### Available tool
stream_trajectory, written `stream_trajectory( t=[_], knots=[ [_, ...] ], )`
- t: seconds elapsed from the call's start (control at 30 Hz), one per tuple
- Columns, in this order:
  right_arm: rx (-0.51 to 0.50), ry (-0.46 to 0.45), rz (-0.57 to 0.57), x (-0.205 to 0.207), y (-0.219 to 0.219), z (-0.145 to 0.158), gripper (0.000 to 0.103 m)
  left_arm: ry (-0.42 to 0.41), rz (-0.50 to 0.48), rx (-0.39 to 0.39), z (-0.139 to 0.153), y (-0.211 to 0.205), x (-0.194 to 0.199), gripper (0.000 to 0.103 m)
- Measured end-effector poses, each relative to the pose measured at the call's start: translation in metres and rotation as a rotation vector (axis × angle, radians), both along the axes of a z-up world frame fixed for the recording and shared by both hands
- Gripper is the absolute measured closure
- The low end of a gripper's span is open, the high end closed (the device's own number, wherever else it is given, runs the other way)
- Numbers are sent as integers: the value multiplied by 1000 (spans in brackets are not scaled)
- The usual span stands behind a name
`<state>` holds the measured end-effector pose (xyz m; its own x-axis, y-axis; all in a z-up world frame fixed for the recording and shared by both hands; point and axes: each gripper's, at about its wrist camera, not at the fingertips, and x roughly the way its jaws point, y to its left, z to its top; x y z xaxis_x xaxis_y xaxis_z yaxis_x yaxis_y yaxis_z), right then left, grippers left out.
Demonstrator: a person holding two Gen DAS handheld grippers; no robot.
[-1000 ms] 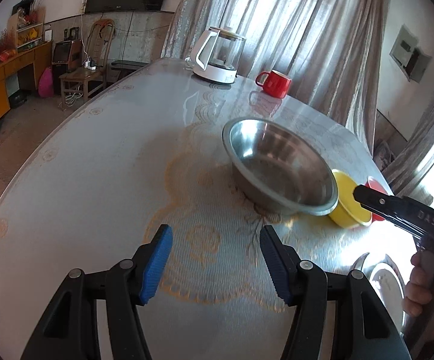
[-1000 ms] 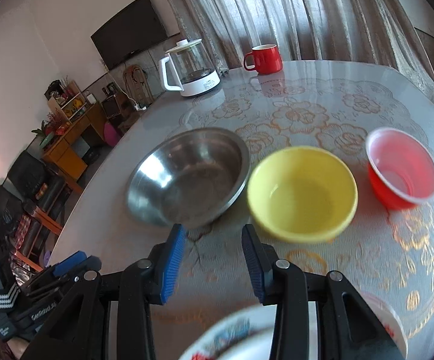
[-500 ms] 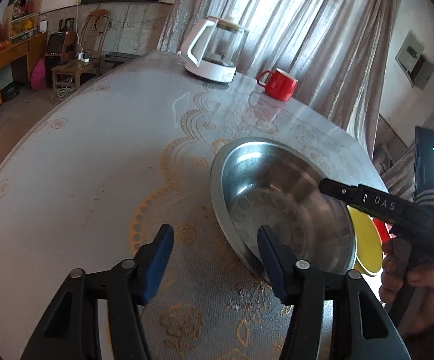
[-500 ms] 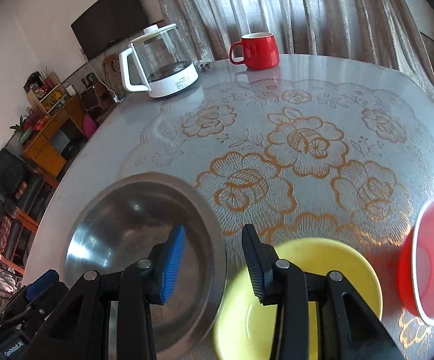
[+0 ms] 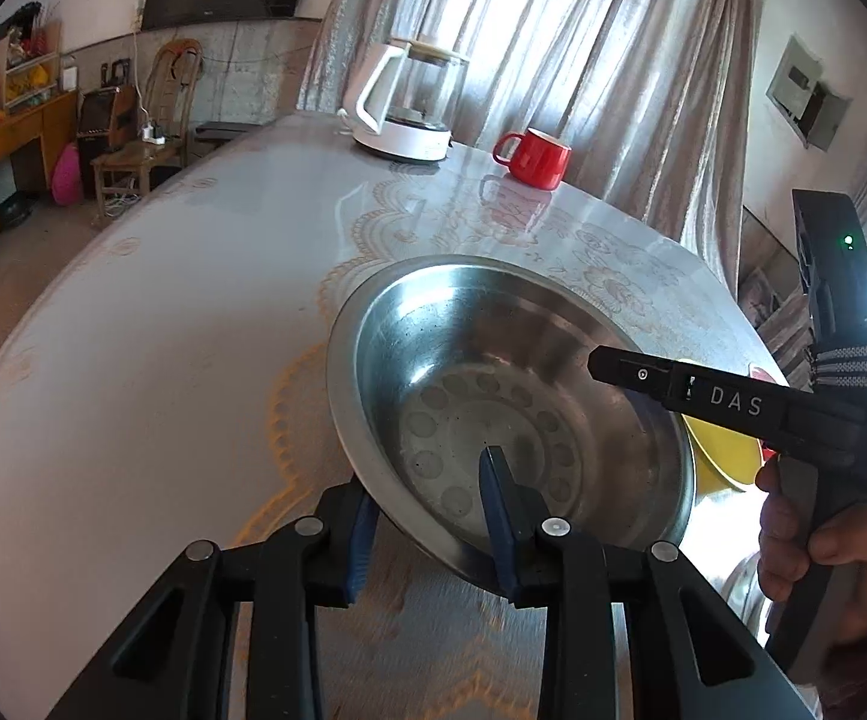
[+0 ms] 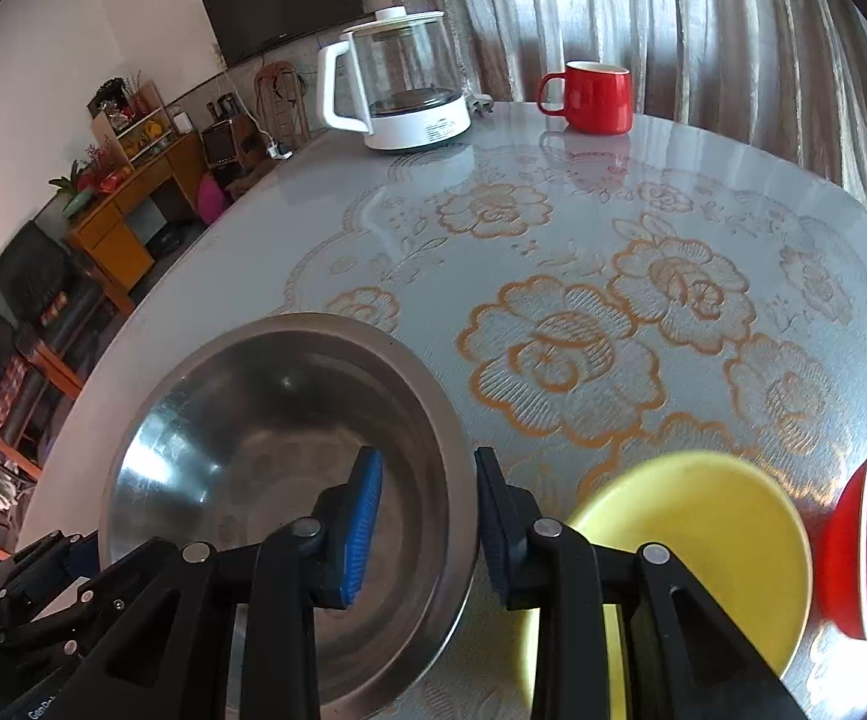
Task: Organize plates and bowls
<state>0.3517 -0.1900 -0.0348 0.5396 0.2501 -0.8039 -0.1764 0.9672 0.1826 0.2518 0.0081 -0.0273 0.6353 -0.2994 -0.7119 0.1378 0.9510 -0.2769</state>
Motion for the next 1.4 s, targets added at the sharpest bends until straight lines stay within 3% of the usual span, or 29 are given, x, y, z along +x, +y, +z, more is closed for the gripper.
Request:
stream_trajectory(
  t=[0.33, 0.63, 0.87, 1.0, 1.4],
  knots=[
    [33, -19, 87, -63, 42, 10, 73, -73, 55, 49, 22, 36, -68, 70],
    [98, 3, 124, -115, 73, 6, 73, -41, 99, 36, 14, 67, -121, 70],
    [108, 13, 144, -138, 91, -1, 73, -20, 127, 49, 4, 78, -136, 70],
    [134, 11, 147, -144, 93, -3, 71, -5, 132, 35, -1, 83, -143, 63],
    [212, -35, 62, -158, 56, 4, 70, -92, 153, 68, 26, 85, -155, 61]
  ],
)
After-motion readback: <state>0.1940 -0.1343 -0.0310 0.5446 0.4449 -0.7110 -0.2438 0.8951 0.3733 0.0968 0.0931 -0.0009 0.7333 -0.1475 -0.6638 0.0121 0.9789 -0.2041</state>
